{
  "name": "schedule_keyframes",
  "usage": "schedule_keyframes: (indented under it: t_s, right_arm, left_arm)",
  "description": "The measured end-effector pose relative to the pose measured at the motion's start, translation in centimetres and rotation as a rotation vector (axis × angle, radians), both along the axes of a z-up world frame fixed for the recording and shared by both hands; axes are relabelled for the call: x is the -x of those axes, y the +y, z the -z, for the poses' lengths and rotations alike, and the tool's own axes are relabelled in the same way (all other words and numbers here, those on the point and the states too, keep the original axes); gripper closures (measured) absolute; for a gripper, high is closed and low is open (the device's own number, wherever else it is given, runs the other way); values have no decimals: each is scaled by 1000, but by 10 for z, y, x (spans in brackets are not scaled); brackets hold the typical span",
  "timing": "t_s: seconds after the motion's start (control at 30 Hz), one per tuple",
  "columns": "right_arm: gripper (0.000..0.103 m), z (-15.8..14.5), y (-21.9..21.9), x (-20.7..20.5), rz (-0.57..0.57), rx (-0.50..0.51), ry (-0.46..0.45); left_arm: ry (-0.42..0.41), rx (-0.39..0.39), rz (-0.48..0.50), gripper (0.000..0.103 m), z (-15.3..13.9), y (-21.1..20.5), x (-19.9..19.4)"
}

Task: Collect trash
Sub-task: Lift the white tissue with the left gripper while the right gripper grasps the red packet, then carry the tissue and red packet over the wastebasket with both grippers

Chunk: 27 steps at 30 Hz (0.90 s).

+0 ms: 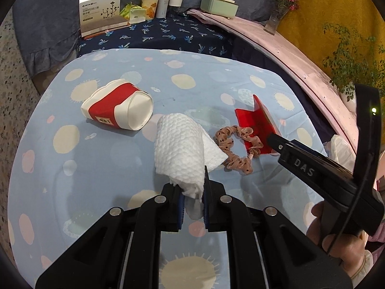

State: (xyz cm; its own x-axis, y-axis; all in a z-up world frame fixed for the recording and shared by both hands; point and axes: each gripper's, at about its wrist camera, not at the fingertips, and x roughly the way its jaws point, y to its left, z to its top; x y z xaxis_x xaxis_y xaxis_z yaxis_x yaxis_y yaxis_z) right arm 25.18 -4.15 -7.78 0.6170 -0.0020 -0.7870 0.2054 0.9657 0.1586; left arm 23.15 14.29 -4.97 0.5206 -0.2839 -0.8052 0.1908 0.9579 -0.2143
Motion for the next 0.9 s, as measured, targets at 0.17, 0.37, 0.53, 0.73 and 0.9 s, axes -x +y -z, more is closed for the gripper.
schedule_keyframes:
  t_s: [0.17,0.37,0.53,0.73,0.9]
  right_arm:
    - [52,9,-7,-14,19,1,9]
    - [82,14,-22,-16,41,-23,11]
    - [97,9,-33,-4,60,-43,-2]
    - [99,-4,-49,21,81,-61,-35]
    - [100,-20,-69,45,107,-66,-72]
  left_arm:
    - [4,-2,10,92,3,-5,-5]
    - [6,-1,20,92,4,-13,-9]
    - [-1,-2,39,92,0,-26,-7]
    - [-16,-6,83,92,-9,-51,4]
    - [-30,-7,131,92,-18,-79,17]
